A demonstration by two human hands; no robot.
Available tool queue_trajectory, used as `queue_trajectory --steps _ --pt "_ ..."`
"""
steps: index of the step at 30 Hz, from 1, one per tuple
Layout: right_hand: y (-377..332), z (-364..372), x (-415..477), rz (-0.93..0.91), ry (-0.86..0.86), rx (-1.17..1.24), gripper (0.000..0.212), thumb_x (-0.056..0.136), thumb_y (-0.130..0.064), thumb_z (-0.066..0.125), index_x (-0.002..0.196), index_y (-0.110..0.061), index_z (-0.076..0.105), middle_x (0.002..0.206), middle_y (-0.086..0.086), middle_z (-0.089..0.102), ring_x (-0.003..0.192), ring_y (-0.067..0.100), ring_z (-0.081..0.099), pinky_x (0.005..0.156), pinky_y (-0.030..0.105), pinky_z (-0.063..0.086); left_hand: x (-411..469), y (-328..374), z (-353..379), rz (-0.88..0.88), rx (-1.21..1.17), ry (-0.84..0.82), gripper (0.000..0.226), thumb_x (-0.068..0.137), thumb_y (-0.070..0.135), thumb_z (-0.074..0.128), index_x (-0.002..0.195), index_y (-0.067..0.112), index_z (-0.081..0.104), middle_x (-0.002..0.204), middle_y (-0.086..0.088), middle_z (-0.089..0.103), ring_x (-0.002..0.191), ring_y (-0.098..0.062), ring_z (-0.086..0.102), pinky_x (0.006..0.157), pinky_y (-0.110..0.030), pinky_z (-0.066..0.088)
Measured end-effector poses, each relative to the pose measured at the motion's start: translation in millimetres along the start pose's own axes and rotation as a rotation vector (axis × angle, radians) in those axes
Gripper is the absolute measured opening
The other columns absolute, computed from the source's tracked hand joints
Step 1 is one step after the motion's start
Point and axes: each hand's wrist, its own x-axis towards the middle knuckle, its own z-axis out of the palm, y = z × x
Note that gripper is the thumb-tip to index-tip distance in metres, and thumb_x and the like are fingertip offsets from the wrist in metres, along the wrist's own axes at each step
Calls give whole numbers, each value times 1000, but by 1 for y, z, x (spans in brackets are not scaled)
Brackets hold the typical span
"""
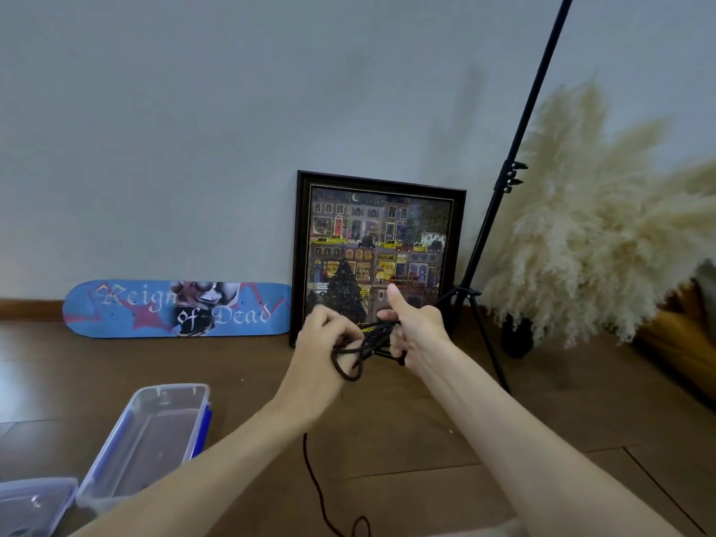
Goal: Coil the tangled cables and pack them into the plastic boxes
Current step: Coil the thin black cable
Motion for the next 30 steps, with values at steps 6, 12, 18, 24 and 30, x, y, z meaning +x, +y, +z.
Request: queue_trajectory --steps 6,12,18,24,30 --pt "2 -1 11 -257 206 -45 48 91 -46 59 69 -4 66 46 1 46 39 16 41 48 29 36 10 35 -8 -888 -1012 -246 60 99 47 32 102 -3 64 68 -14 66 45 -13 59 39 -18 48" --pt "2 -1 7 -725 295 -449 64 90 -53 54 69 7 63 61 19 62 54 32 57 53 38 45 20 45 -25 -918 -1106 -274 61 91 51 45 97 -7 63 75 -15 67 51 -16 63 47 -25 56" --pt "4 -11 10 -1150 282 -972 60 89 -59 41 55 -10 45 42 2 43 38 20 46 37 25 30 26 39 -45 -1014 -748 -468 19 74 15 68 89 2 69 65 -5 59 51 -8 51 44 -16 47" --pt "-1 -6 12 -846 83 -1221 58 92 -59 46 57 -14 33 50 0 38 46 19 40 48 30 35 25 35 -36 -805 -286 -360 22 75 -5 72 91 9 75 71 -6 65 66 -14 47 56 -20 40" --pt "1 -2 12 -715 -19 -1256 56 90 -58 52 62 -14 32 56 -1 39 50 17 40 48 29 32 20 37 -23 -311 419 -349 18 82 4 68 82 22 70 97 -1 64 95 -20 62 80 -28 50"
